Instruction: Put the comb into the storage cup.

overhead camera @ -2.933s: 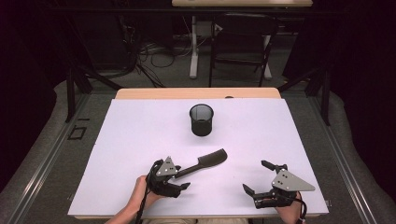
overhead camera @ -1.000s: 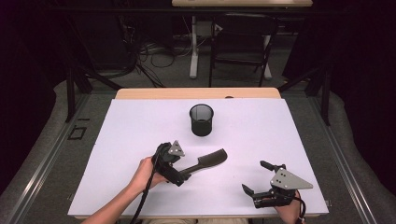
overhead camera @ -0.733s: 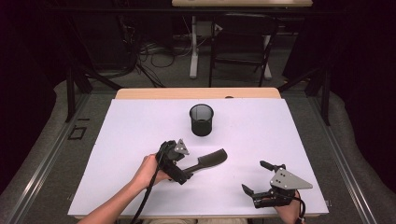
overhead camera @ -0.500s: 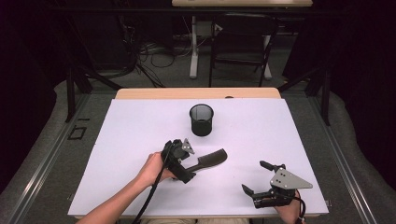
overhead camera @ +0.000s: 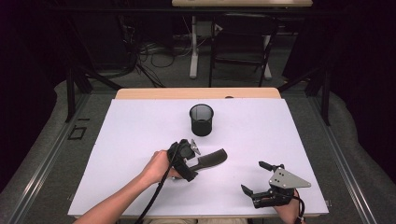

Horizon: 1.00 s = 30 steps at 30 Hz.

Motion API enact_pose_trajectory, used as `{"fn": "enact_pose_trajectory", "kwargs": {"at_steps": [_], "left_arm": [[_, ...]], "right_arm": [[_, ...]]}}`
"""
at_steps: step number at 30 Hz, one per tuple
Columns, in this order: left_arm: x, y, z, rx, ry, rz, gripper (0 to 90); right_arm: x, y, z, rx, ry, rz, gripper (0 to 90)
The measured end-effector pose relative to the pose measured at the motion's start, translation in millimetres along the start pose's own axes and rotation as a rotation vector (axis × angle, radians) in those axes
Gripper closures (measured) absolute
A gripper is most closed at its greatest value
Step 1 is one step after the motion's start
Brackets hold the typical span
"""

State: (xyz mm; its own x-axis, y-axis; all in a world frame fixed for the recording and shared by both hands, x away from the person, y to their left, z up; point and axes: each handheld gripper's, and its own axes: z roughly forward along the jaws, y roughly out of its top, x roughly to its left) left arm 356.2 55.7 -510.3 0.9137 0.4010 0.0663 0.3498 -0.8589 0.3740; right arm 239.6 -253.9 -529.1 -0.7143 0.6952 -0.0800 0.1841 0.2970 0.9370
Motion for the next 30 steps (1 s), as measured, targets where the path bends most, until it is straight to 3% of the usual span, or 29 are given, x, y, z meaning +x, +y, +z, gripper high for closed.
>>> {"fn": "enact_pose_trajectory", "kwargs": {"at_steps": [3,9,19,30], "left_arm": [[-3.4,4.2,-0.5,0.038,0.005,0.017,17.9],[-4.4,12.5,4.0,0.085,-0.018,0.031,35.4],[-6.6,30.2,12.4,0.164,-0.050,0.067,52.9],[-3.8,36.2,21.3,0.215,-0.069,0.046,64.0]], "right_arm": [[0.5,0.3,-1.4,0.001,0.000,0.001,0.5],[0.9,0.3,0.7,0.005,0.006,-0.008,0.5],[0.7,0.1,0.0,0.004,0.010,-0.003,0.6],[0.5,0.0,-0.2,0.000,0.020,0.000,0.6]]}}
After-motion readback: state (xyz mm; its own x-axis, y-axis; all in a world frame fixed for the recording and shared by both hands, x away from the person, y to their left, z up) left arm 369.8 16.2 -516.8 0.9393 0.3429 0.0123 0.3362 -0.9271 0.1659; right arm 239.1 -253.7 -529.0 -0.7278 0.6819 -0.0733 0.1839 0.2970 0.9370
